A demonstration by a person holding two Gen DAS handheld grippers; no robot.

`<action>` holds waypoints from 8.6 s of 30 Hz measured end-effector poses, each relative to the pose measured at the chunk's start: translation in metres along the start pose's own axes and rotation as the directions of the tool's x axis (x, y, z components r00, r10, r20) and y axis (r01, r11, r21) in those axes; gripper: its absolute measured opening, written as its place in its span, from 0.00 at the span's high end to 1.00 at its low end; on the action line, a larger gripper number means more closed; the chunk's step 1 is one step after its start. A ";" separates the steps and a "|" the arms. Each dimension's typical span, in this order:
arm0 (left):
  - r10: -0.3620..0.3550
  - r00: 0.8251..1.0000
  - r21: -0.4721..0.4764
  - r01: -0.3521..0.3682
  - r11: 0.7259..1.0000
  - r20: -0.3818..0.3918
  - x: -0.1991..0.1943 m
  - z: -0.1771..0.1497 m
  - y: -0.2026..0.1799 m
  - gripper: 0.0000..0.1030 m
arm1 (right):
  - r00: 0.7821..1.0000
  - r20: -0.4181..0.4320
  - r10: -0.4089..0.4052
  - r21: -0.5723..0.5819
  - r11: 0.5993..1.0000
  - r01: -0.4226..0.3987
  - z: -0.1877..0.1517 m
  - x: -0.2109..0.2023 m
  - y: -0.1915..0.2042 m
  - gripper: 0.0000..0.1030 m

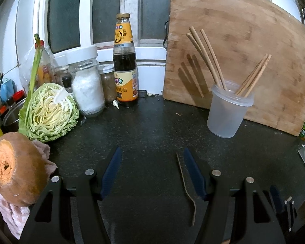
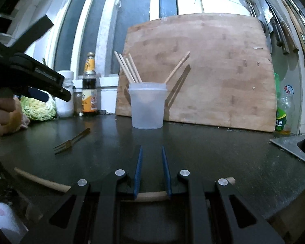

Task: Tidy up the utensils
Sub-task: 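Lower the open right tool toward the wooden chopstick lying on the counter, then close the right tool on the wooden chopstick, then lift the chopstick upright with the right tool and carry it toward the cup, then lower the chopstick into the clear cup with the right tool, then push the held chopstick down into the cup among the others with the right tool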

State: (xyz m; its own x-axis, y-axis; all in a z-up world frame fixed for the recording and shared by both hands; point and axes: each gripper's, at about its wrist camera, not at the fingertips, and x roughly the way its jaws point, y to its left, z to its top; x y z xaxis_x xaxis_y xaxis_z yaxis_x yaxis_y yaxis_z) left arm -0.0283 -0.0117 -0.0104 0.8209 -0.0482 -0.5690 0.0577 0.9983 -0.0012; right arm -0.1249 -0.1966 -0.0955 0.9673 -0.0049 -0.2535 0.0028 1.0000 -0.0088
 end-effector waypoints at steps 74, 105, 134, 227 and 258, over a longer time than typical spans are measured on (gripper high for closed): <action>0.002 1.000 -0.100 0.000 0.995 0.027 -0.019 -0.025 0.018 0.39 | 0.944 -0.087 0.318 0.004 0.948 -0.319 0.006 -0.044 -0.008 0.62; -0.006 0.999 -0.088 0.010 0.996 0.048 -0.020 -0.025 0.017 0.37 | 0.967 -0.146 0.208 -0.078 0.972 -0.221 -0.007 -0.032 0.027 0.81; -0.088 0.967 0.613 0.221 0.758 -0.240 0.063 0.034 -0.090 0.52 | 0.982 -0.021 0.188 0.105 0.977 -0.185 0.103 -0.032 -0.052 0.93; -0.313 0.942 0.093 0.303 0.948 0.124 0.079 0.116 -0.030 1.00 | 0.496 -0.856 0.150 0.074 0.983 -0.169 0.272 0.205 -0.018 0.93; -0.332 0.937 0.072 0.326 0.943 0.113 0.076 0.115 -0.030 1.00 | 0.505 -0.856 0.113 0.038 0.987 -0.157 0.264 0.242 -0.006 0.93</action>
State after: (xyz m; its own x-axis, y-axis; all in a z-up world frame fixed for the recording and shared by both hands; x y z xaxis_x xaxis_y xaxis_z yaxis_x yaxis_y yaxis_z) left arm 0.0974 -0.0492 0.0409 0.8136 -0.3801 -0.4399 0.3628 0.9232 -0.1268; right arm 0.1758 -0.2019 0.0987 0.2716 0.1039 -0.9568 -0.1396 0.9879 0.0677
